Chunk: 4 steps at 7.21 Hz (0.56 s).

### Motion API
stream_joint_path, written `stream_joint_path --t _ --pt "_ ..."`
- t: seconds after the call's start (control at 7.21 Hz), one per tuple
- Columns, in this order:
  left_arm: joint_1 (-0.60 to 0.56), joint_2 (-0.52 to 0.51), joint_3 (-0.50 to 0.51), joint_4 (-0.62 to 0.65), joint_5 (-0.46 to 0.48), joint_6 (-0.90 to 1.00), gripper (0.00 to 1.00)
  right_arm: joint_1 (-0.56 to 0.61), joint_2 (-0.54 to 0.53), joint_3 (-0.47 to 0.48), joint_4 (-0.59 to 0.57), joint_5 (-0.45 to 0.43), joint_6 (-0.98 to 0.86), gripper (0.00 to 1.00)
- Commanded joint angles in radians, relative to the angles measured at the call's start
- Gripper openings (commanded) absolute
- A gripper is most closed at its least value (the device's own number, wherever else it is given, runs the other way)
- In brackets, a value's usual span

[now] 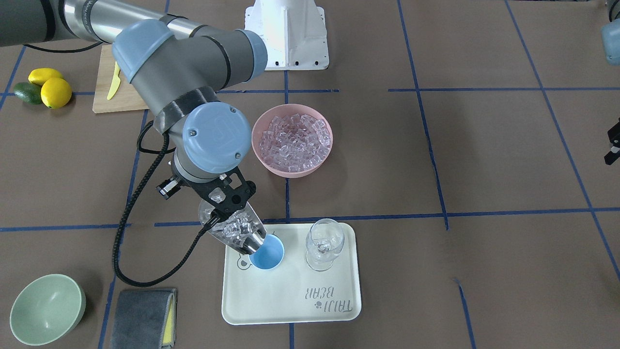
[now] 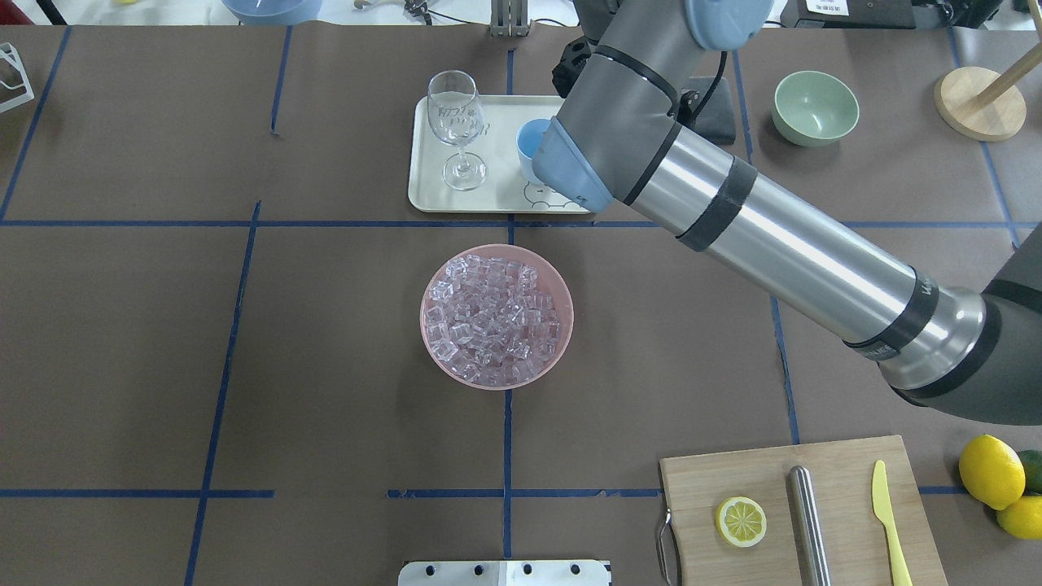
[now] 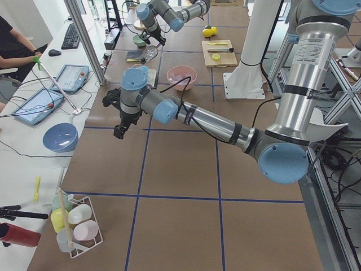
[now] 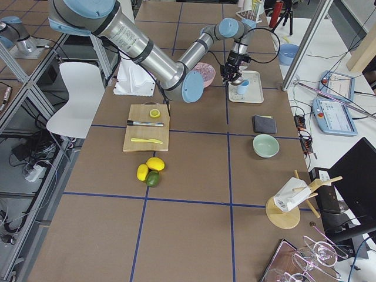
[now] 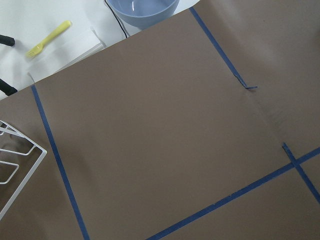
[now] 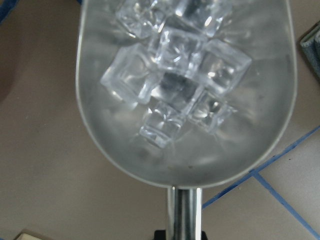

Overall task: Put ice in cup with scoop
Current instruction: 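Tilt the scoop to pour ice into the blue cup with the right gripper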

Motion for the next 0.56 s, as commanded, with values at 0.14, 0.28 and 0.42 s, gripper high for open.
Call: stream_joint_path --t 0.14,0.28,0.42 --pt "0.000 -0.005 0.002 0.000 -0.012 0.000 1.00 -0.004 0.040 -0.035 -0.075 -0.070 -0.079 0.00" --pt "0.000 -0.006 0.000 0.000 -0.012 0.000 1.00 -0.006 0.042 -0.035 -0.080 -0.079 -0.082 0.00" --pt "0.000 -0.005 0.000 0.000 -0.013 -0.002 1.00 -0.004 0.043 -0.035 -0.082 -0.084 -0.094 0.00"
